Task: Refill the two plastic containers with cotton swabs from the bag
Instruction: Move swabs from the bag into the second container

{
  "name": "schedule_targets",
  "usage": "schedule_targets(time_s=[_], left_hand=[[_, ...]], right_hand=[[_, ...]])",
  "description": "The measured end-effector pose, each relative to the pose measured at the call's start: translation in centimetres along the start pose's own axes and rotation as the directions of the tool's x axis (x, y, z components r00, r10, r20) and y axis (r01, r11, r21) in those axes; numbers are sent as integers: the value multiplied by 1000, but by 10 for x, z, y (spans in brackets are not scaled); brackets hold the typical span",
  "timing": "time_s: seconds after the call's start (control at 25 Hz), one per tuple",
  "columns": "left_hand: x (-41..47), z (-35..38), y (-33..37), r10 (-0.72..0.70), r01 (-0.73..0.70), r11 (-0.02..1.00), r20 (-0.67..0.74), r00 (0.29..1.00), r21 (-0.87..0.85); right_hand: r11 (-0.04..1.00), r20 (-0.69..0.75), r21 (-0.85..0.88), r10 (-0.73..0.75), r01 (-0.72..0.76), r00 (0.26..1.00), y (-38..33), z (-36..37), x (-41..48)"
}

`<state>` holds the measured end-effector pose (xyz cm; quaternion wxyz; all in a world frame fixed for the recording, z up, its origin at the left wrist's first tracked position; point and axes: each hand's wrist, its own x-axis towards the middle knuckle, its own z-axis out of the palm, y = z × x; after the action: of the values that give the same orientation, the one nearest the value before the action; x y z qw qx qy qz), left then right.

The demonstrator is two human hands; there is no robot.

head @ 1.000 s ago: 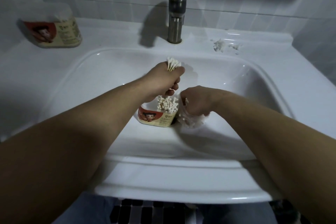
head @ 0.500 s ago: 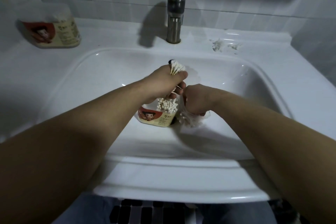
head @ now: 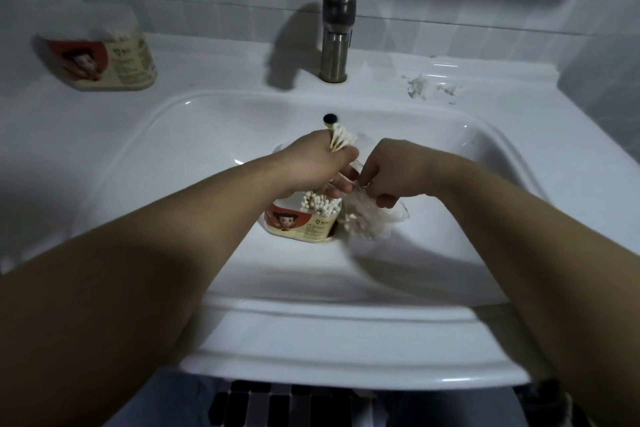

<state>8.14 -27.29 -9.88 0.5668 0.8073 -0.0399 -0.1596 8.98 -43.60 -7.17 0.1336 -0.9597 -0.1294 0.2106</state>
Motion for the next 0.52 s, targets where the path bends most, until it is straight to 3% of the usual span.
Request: schedule_targets(time_s=[0.24,0.52], left_hand=[[-2,0,0,19,-18,985,-3,1000,171],[1,-1,-2,61,-51,972,-35,998,230]], right_hand=[[999,-95,37,25,-22,995,9,-12,-5],[966,-324,256,108,-23,940,20,-22,-6]])
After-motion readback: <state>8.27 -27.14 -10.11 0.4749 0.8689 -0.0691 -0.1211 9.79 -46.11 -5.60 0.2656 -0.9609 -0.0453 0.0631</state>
